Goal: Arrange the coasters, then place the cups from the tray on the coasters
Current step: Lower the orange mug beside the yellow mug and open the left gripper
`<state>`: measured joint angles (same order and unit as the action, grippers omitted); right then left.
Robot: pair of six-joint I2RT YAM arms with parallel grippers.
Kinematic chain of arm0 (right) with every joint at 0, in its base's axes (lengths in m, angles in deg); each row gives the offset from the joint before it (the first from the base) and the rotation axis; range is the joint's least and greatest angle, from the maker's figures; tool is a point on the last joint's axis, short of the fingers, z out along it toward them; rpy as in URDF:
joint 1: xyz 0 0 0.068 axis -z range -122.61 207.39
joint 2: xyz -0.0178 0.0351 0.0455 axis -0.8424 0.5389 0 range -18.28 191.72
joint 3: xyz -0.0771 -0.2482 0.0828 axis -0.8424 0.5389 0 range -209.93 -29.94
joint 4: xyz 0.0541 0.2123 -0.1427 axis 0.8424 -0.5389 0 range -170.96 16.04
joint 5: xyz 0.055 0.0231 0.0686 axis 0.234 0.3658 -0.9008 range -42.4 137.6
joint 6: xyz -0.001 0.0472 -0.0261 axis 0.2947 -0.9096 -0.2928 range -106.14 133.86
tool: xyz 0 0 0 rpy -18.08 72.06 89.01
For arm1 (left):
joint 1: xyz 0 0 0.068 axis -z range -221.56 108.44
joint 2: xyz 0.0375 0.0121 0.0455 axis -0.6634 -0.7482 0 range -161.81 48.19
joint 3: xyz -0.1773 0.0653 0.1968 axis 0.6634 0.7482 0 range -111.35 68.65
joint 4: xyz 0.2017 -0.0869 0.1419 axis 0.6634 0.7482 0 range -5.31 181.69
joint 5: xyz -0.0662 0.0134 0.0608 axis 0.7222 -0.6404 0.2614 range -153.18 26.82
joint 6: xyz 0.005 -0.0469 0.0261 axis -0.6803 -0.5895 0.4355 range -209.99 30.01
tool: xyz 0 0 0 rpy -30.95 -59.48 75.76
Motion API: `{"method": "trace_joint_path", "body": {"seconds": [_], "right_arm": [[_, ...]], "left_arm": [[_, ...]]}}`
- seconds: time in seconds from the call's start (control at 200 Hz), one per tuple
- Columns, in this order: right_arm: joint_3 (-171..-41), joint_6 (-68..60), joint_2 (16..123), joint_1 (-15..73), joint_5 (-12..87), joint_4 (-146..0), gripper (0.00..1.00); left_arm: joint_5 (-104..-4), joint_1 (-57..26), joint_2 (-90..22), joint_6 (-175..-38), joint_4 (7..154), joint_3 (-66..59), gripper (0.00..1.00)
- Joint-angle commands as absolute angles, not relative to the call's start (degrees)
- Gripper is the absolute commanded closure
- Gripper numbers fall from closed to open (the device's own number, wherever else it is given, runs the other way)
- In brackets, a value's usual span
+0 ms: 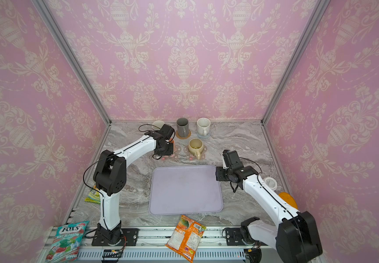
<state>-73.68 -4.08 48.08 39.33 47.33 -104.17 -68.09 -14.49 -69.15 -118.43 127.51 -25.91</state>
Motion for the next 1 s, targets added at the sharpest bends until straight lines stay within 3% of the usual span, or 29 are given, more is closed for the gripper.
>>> {"method": "trace_joint_path", "body": {"seconds": [0.0, 0.656, 0.991], "right_arm": [[-73.78, -2.95, 47.37, 39.64, 46.90, -103.69, 0.39], [-78.36, -0.06, 52.06, 42.14, 47.99, -103.20, 0.38], [-78.16, 2.25, 53.26, 45.05, 48.93, -101.16, 0.38]], "left_arm": [[-69.91, -14.50, -65.63, -119.04, 128.06, -24.26, 0.66], [-74.64, -14.68, -49.07, -114.62, 125.84, -6.84, 0.61], [-82.31, -17.65, -39.80, -112.42, 122.30, 3.83, 0.60]]}}
